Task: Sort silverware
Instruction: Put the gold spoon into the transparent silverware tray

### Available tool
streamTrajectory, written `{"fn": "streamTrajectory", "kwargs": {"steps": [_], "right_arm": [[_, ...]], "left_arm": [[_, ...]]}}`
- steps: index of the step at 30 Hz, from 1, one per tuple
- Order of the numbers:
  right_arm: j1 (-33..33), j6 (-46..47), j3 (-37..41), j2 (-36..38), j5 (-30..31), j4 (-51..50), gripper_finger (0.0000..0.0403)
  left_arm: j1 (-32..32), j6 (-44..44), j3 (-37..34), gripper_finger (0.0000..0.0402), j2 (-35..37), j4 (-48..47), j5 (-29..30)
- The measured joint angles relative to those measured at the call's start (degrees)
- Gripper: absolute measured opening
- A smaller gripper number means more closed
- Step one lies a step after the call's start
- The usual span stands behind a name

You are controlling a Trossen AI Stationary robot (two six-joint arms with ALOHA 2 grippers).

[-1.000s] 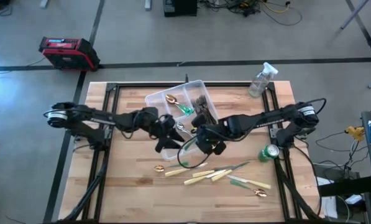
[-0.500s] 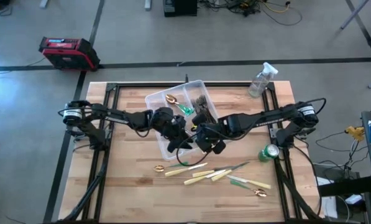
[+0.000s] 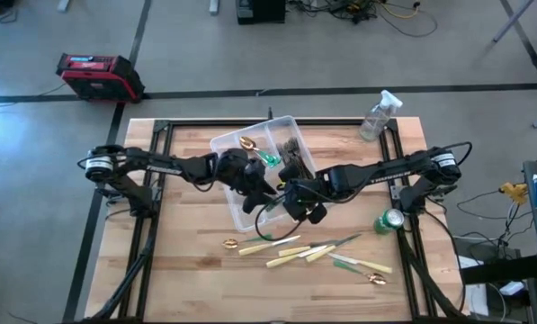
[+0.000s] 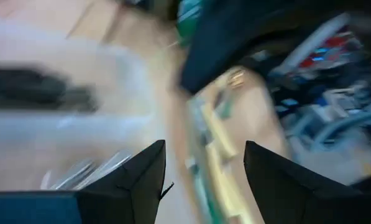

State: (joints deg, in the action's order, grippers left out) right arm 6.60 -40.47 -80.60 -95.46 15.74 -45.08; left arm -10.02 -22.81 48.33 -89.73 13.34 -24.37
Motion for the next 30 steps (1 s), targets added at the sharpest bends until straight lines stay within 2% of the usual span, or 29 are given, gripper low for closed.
{"fn": "streamTrajectory", "kwargs": {"steps": [4, 10, 16, 25, 30], "right_arm": [[0.12, -0.05, 0.0, 0.0, -0.78, 0.21, 0.0], [-0.01, -0.04, 0.0, 0.0, -0.76, 0.46, 0.0], [-0.01, -0.17, 0.0, 0.0, -0.73, 0.94, 0.0], [-0.06, -0.07, 0.0, 0.0, -0.69, 1.32, 0.0], [-0.06, -0.07, 0.0, 0.0, -0.69, 1.5, 0.0]], "left_arm": [[-1.29, -0.39, -0.02, 0.0213, -1.14, -0.8, 0.89], [-1.11, -1.62, -0.02, 0.0228, -2.25, 4.58, -5.85], [-1.07, -2.32, -0.02, 0.0223, -3.63, 4.76, -6.13], [-0.9, -1.8, -0.04, 0.0181, -5.7, 7.12, -6.89], [-0.74, -1.16, -0.04, 0.0109, -5.7, 8.17, -9.71]]}}
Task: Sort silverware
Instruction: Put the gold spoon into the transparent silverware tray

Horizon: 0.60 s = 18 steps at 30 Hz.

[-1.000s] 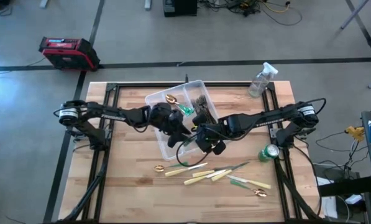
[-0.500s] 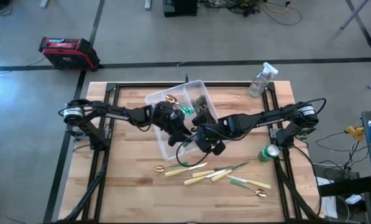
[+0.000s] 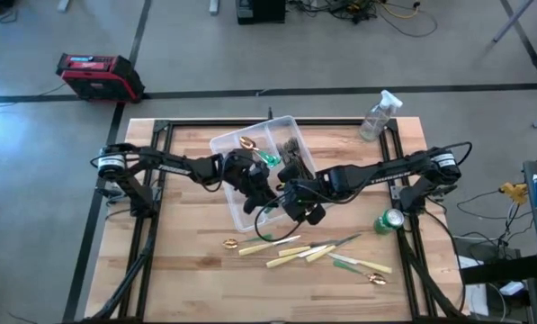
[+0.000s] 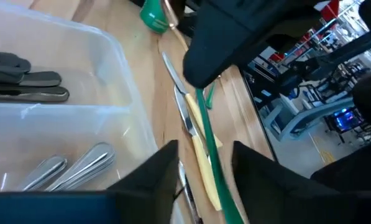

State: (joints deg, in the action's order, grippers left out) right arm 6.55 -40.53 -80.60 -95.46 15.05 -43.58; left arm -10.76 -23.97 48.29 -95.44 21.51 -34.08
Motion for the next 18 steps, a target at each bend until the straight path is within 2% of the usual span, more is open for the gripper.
{"fn": "streamTrajectory", "kwargs": {"steps": [3, 5, 13, 18], "right_arm": [[0.0, 0.0, 0.0, 0.0, -0.01, 0.26, 0.0], [0.07, -0.05, 0.0, 0.0, -0.11, 0.49, 0.0], [0.3, 3.14, 0.0, 0.07, 0.01, 1.24, 0.0004], [0.59, 9.9, -0.88, 0.42, 0.28, 1.61, 0.0054]], "left_arm": [[0.26, 0.9, 0.0, 0.0036, 0.0, -0.1, -0.33], [0.3, 0.88, 0.0, 0.0012, 0.0, -0.34, -0.33], [0.37, 3.56, -0.04, 0.0002, 1.69, -2.59, 1.48], [0.21, 7.03, -0.07, 0.0001, 6.03, -6.48, 5.52]]}}
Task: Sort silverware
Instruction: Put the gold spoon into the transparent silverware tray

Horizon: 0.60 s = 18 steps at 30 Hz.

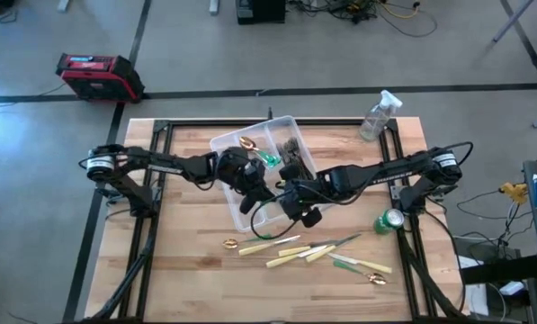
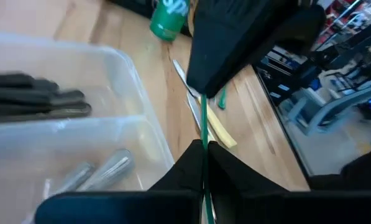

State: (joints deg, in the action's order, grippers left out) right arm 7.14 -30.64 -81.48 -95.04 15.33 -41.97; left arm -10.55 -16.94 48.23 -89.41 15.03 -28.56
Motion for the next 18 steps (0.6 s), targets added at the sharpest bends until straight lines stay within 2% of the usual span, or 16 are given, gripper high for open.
{"fn": "streamTrajectory", "kwargs": {"steps": [5, 9, 12, 18], "right_arm": [[0.4, 5.51, -3.18, 0.82, -0.14, 0.5, 0.0135], [0.45, 9.0, -3.52, 4.03, -0.31, 1.26, 0.0184], [-0.35, 13.44, -2.76, 6.53, -0.29, 3.02, 0.0197], [-1.79, 22.58, -0.05, 8.17, -0.33, 14.09, 0.0191]], "left_arm": [[0.0, 2.83, -0.79, 0.0, 4.98, -2.46, 5.39], [-0.62, 5.01, -4.52, 0.0, 11.1, -3.0, 11.26], [-0.76, 6.63, -8.43, 0.0, 16.09, -1.29, 18.44], [-0.81, 11.63, -15.33, 0.0, 21.76, 8.1, 33.11]]}}
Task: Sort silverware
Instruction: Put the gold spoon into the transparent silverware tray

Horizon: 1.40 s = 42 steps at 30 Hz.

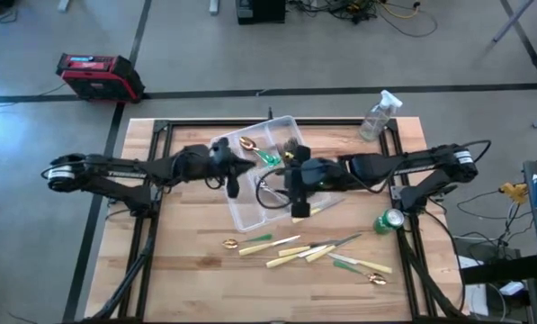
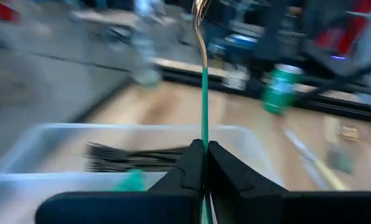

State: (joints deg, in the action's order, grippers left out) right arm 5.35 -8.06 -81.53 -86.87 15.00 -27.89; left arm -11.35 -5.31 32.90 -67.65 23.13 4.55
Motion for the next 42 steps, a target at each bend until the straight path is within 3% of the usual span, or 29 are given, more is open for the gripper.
{"fn": "streamTrajectory", "kwargs": {"steps": [9, 14, 18, 25, 29, 33, 38, 42], "right_arm": [[-5.51, 15.7, 11.68, -2.71, 4.06, 34.93, 0.0178], [-11.23, 23.01, 16.5, -5.53, 3.89, 50.25, 0.0176], [-14.34, 27.47, 16.39, -10.39, -3.6, 59.83, 0.0167], [-16.27, 26.94, 11.26, -15.39, -7.07, 62.12, 0.0149], [-16.4, 24.23, 10.68, -15.41, -4.6, 62.43, 0.0134], [-16.59, 23.5, 10.9, -15.17, -4.4, 62.53, 0.0097], [-16.77, 22.47, 10.88, -15.75, -4.66, 63.42, 0.0015], [-16.75, 21.54, 10.88, -15.79, -4.55, 63.57, 0.0016]], "left_arm": [[0.8, 15.56, -7.17, 0.0, -1.51, 20.56, 21.21], [1.57, 21.33, -11.35, 0.0, -2.33, 35.13, 22.05], [1.6, 23.98, -11.83, 0.0, -3.17, 38.23, 22.02], [1.62, 24.75, -11.22, 0.0, -6.0, 39.27, 22.15], [1.66, 25.29, -11.38, 0.0, -6.23, 39.27, 23.66], [1.62, 25.36, -11.76, 0.0, -5.97, 40.54, 24.04], [1.62, 24.98, -11.64, 0.0, -5.97, 40.95, 22.85], [1.62, 23.92, -11.73, 0.0, -5.97, 40.83, 21.89]]}}
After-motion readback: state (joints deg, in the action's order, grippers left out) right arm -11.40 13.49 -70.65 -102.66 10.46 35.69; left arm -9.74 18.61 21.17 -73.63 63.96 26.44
